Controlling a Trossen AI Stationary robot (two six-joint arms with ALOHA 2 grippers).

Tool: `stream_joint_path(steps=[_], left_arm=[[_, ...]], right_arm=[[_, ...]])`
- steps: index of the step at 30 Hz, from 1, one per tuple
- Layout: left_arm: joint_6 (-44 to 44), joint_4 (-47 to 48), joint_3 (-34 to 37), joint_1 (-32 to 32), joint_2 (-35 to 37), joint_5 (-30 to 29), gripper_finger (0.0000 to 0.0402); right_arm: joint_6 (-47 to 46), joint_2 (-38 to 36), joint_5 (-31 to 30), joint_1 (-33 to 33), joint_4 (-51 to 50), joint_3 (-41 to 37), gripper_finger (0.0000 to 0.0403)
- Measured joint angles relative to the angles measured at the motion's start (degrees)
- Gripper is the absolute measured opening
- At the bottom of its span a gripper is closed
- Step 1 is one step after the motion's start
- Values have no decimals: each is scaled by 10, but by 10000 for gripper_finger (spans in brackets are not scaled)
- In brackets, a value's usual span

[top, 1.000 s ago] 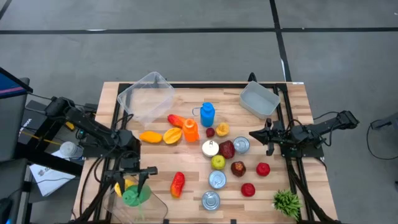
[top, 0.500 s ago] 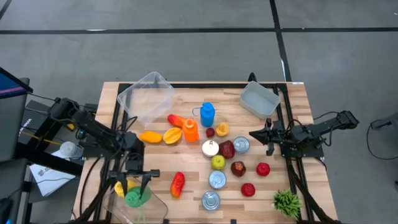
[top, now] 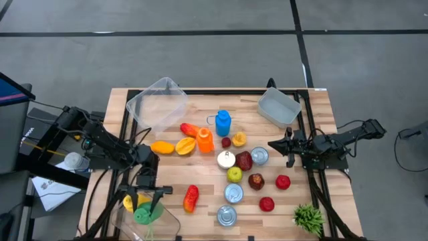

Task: Pick & Place Food Item
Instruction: Put the green water bottle into the transparent bin

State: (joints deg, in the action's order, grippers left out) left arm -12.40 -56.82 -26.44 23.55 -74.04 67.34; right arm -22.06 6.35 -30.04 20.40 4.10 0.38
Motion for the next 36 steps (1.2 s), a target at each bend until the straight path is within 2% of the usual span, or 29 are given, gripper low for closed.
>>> stream_joint_path(steps=[7, 18, 20, 26, 30, 36], left_arm=[[30, 8, 0, 0, 0, 10, 223], [27, 13, 0, 7, -1, 21, 223], [21, 6, 0, 7, -9, 19, 223], [-72, -80, 0, 10, -17, 9, 223], [-54, -88, 0, 8, -24, 0, 223], [-47, -116, 0, 12, -78, 3, 223]], right_arm=[[0, 0, 0, 0, 0, 0, 0], [0, 0, 0, 0, 0, 0, 0], [0, 0, 0, 0, 0, 0, 0], [0, 0, 0, 0, 0, 0, 0], [0, 0, 0, 0, 0, 0, 0], [0, 0, 0, 0, 0, 0, 0]])
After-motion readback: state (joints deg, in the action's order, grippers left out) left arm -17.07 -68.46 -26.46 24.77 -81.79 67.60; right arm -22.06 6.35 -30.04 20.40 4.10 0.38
